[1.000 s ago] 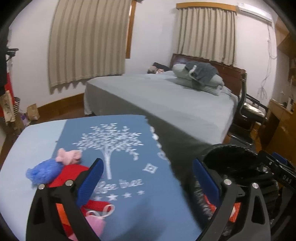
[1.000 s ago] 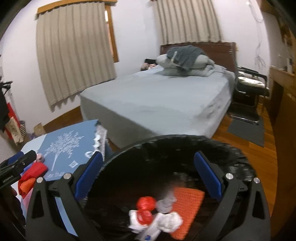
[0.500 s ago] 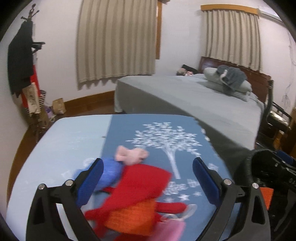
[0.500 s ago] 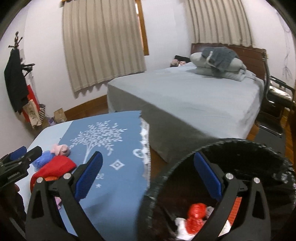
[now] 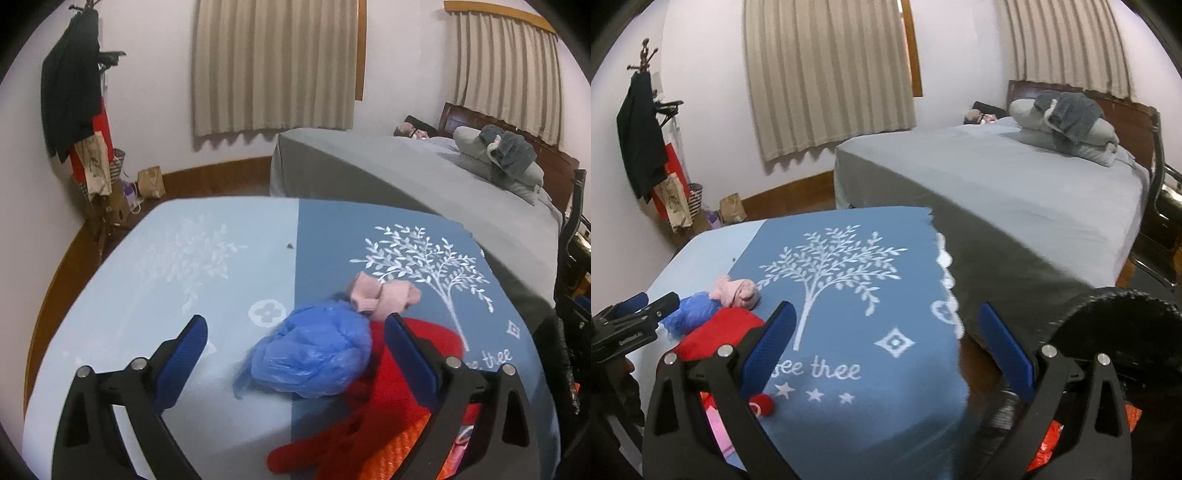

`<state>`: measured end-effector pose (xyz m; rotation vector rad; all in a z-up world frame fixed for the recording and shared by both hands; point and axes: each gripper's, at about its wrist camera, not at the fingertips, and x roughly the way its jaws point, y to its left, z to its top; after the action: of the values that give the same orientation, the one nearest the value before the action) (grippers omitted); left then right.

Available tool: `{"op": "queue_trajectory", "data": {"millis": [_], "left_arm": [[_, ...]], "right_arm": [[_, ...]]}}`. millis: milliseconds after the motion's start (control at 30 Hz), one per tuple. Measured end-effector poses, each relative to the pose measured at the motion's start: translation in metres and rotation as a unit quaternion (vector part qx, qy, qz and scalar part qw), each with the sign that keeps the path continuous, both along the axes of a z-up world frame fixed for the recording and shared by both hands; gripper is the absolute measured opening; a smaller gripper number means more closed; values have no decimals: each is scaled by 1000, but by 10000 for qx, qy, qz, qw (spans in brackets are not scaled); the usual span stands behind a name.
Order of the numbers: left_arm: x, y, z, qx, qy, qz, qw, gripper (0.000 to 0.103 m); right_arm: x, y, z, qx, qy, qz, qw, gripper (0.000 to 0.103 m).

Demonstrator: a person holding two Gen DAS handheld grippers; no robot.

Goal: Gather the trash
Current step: 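Grasp the blue plastic bag with the left gripper, then hold the blue bag in the left gripper while the right gripper grasps the pink mask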

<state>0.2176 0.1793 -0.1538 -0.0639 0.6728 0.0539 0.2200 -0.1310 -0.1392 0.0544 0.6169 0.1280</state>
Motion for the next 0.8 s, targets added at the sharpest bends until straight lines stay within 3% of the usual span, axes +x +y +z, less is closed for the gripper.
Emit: {"op": "queue_trajectory", "data": {"millis": [333, 467, 567, 800], "left_arm": [[20, 4, -21, -259, 341, -139, 9990, 84], [25, 0, -26, -404, 496, -317, 9974, 72], [28, -3, -29, -484, 597, -435, 9961, 56], [21, 6, -16, -592, 346, -342, 9971, 51]], "right_arm": [[8, 17, -8, -149, 106, 215, 9996, 96], [11, 20, -10, -179, 141, 247, 9994, 96], [12, 23, -11, -202, 162, 282, 9993, 96], [18, 34, -10, -190, 174, 393, 9989, 96]]}}
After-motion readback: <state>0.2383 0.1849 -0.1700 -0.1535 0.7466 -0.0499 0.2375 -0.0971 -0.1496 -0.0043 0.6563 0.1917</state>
